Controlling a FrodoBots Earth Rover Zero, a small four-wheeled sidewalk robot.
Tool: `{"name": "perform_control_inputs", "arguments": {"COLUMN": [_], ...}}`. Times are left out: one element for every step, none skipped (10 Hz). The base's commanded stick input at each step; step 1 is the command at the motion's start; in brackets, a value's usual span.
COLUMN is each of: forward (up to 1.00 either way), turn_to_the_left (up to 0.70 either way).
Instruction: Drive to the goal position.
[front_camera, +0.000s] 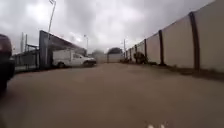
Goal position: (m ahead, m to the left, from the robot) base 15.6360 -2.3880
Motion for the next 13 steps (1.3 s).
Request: {"name": "perform_control_inputs", "arguments": {"forward": [0.50,0.50,0.50,0.50,0.50,0.50,0.50,0.50,0.50,0.50,0.50,0.50,0.50], "turn_to_the_left": [0.00,0.00,0.00,0.00,0.00,0.00,0.00,0.00,0.00,0.00,0.00,0.00,0.00]}}
